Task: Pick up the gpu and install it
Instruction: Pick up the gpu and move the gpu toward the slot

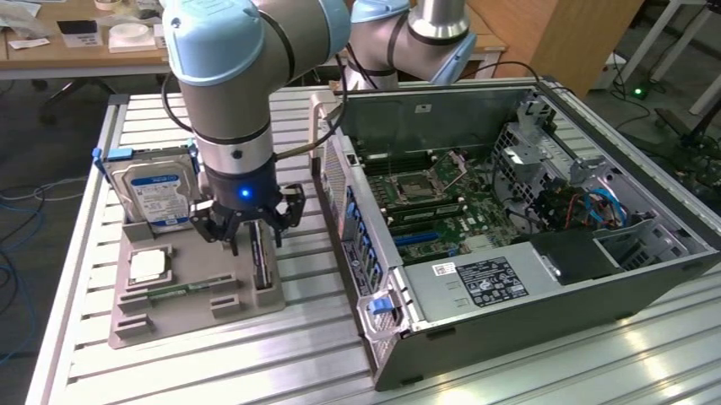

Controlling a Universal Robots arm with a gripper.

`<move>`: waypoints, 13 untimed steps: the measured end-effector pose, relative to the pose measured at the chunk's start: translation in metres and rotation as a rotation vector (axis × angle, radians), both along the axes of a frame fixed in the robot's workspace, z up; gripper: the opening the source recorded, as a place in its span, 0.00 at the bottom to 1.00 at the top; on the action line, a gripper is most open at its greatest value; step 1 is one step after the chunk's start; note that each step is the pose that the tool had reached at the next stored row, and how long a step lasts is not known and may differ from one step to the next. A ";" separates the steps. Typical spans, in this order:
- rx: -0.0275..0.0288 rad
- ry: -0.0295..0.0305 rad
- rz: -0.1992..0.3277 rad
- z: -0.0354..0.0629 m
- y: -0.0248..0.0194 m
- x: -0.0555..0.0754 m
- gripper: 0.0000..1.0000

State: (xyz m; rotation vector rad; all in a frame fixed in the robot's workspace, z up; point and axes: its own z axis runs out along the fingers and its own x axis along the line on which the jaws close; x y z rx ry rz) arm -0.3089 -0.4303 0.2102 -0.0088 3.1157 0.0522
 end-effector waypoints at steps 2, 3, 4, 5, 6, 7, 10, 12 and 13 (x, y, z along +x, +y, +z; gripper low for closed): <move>-0.0001 0.0001 0.000 -0.0004 0.0000 0.000 0.65; -0.0001 0.0002 0.000 -0.0006 0.0000 0.000 0.65; 0.0000 0.0000 0.000 -0.0009 0.0000 0.000 0.63; 0.0000 0.0000 0.000 -0.0010 0.0000 0.000 0.63; -0.0001 0.0001 0.000 -0.0010 0.0000 0.000 0.57; -0.0001 0.0001 0.000 -0.0011 0.0000 0.000 0.57; -0.0001 0.0000 0.000 -0.0013 0.0001 0.000 0.45; -0.0001 0.0000 0.000 -0.0013 0.0000 0.000 0.33; -0.0001 0.0000 0.000 -0.0013 0.0000 0.000 0.28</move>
